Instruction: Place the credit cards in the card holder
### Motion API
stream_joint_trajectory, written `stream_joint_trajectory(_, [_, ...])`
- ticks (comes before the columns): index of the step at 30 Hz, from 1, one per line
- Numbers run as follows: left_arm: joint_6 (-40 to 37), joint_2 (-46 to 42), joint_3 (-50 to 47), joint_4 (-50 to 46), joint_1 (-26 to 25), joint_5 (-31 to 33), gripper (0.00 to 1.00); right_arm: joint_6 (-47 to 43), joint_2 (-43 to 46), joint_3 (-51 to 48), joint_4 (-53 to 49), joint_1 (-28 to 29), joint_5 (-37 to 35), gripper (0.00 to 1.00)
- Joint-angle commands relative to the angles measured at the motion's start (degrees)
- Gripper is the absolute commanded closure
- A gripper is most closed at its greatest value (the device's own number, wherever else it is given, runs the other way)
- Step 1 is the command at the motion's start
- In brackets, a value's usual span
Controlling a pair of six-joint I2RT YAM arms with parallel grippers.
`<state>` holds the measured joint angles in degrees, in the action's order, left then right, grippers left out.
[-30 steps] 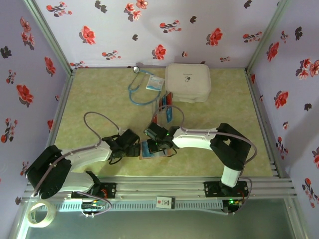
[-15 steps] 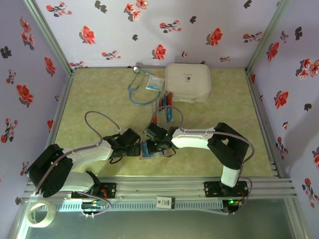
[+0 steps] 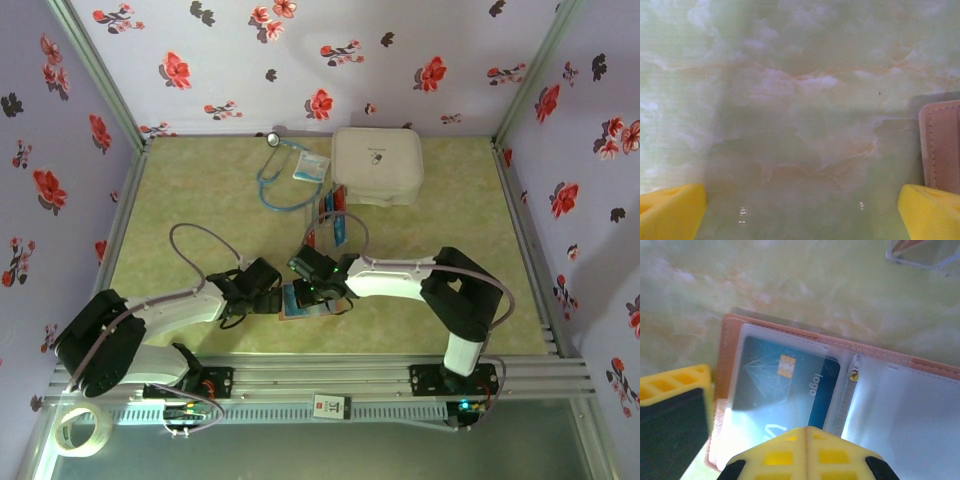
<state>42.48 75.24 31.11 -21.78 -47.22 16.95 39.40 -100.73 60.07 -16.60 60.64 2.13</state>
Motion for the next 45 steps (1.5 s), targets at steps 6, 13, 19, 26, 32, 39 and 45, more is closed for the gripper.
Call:
stream_joint_trajectory(6, [-0.5,-6.8,0.02,-5.72,0.99,-0.07,0.0,-0.82,13.08,-5.22,-1.44,-2.65,-2.92,0.89])
stream_joint_trajectory(13, [-0.47,-10.75,2.8,-7.86,1.13,-2.88,0.0,1.27,20.96,-14.11,3.63,-7.24,0.76,0.58])
stream_joint_trajectory(19, [-0.55,-7.02,4.74,-6.5,-0.03,-3.88,0.0,3.66,22.32,-18.57,7.04,-7.42,3.52,0.5])
stream_joint_trajectory(26, [0.43,-2.89,4.68,-6.27,-2.41,-0.9,0.0,5.73,22.08,-21.01,10.18,-7.22,5.1,0.48])
stream_joint_trajectory(32, [0.81,-1.31,3.88,-5.78,-2.87,-0.08,0.0,6.04,20.67,-20.96,10.88,-6.76,5.6,0.47])
stream_joint_trajectory(39, [0.78,0.26,2.2,-3.27,-3.6,0.0,0.0,6.18,18.3,-20.33,11.44,-6.74,5.16,0.47])
stream_joint_trajectory(45, [0.86,2.34,1.44,-2.63,-3.89,0.3,0.0,5.95,15.75,-19.95,12.05,-6.76,5.09,0.47])
